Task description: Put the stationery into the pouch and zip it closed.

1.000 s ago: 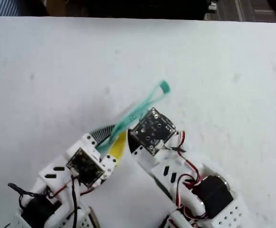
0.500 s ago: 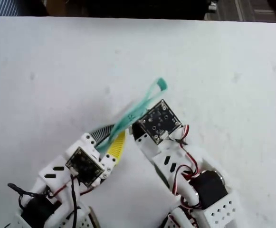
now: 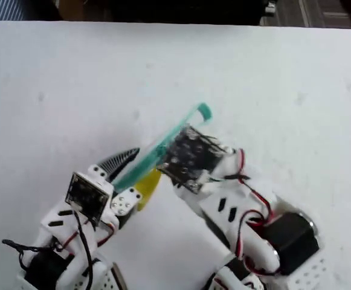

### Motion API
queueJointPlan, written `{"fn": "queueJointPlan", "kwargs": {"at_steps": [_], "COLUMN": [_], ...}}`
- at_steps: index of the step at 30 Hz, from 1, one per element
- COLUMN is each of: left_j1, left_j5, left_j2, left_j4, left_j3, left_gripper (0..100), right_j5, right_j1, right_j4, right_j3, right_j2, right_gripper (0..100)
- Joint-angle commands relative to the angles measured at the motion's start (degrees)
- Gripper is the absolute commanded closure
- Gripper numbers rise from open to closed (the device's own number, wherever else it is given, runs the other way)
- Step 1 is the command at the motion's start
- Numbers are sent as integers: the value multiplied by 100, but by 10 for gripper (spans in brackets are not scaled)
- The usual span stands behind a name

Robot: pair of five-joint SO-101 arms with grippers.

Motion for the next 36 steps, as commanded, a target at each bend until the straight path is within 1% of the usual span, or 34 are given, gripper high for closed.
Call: {"fn": "queueJointPlan", "kwargs": {"at_steps": [1,4,8,10,13,14,17,20,25,31,36], "left_j1": [-48,-22,-22,-22,-66,-66,-66,-48,-22,-22,-40], "left_j5": [70,70,70,35,35,35,35,35,35,26,18], "left_j2": [-13,-13,-13,-13,-13,-13,-13,-13,-13,-13,-13], "left_j4": [185,378,413,413,413,413,475,475,484,510,580], "left_j3": [-510,-747,-835,-844,-879,-879,-879,-879,-853,-835,-870], "left_gripper": [793,793,805,855,969,986,959,980,977,977,977], "right_j5": [105,132,149,149,149,149,141,141,105,105,105], "right_j1": [-321,-514,-514,-488,-268,-215,-66,-66,110,180,796], "right_j4": [585,954,1411,1437,1420,1420,1420,1411,936,321,-31], "right_j3": [-1415,-2347,-3270,-3490,-3648,-3675,-3648,-3648,-3613,-2936,-2479], "right_j2": [822,1341,2018,2255,2466,2510,2598,2615,2633,2633,2633], "right_gripper": [980,980,980,980,980,980,980,980,980,981,981]}}
